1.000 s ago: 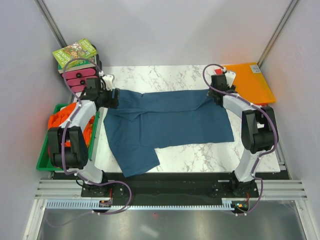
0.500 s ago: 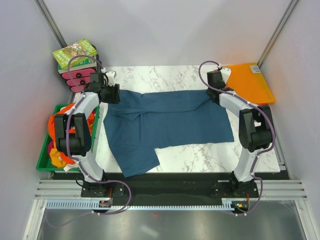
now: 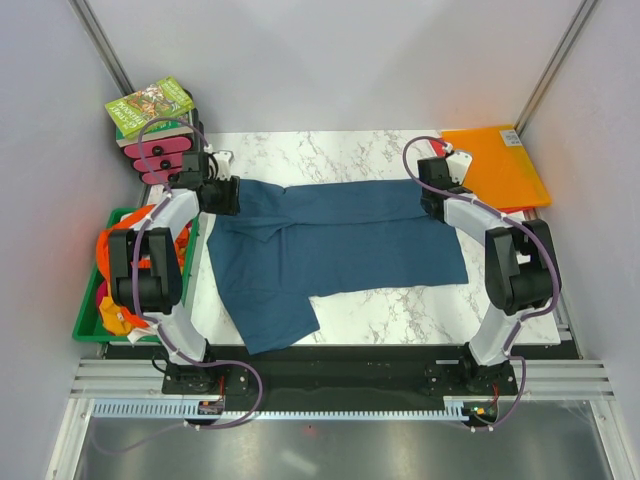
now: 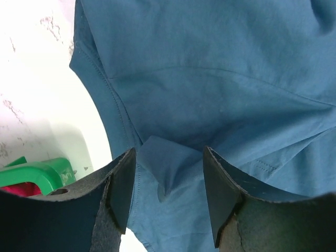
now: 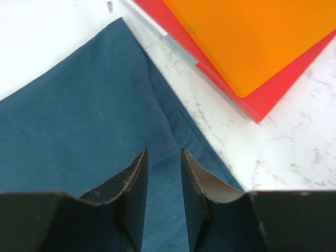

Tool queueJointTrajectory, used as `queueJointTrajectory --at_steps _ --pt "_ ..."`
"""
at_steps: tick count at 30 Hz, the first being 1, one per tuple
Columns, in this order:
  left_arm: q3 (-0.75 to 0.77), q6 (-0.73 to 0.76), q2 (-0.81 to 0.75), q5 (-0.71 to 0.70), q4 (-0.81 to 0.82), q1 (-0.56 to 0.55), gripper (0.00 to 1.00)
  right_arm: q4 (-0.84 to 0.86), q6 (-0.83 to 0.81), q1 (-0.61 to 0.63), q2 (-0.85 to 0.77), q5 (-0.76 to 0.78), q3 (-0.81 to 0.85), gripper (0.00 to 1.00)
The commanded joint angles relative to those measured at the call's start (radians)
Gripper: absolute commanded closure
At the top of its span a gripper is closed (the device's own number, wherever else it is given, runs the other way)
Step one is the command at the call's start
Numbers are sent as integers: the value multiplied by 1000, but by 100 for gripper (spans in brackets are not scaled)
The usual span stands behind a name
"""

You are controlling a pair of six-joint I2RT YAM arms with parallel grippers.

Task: Fold and stack the t-shirts
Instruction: Fold the flattened tshirt in 1/3 of the way

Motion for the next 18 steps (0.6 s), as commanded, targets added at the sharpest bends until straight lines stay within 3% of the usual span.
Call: queueJointTrajectory --at_steps 1,4,6,8,12,18 --pt "6 19 10 -36 -4 -2 40 -70 -7 -1 -44 123 31 61" --pt "6 18 10 -33 -4 -4 40 -80 2 -1 -61 131 20 60" --pt "6 10 0 -2 -1 -1 40 73 -47 0 -108 38 -45 61" --pt "24 -2 3 18 5 -4 40 114 -55 -3 -72 -130 -26 61" --pt "113 -37 64 67 -28 -5 40 -35 -39 3 115 -245 242 64" --pt "226 -25 193 44 -107 -7 43 -108 -16 22 269 -285 429 66"
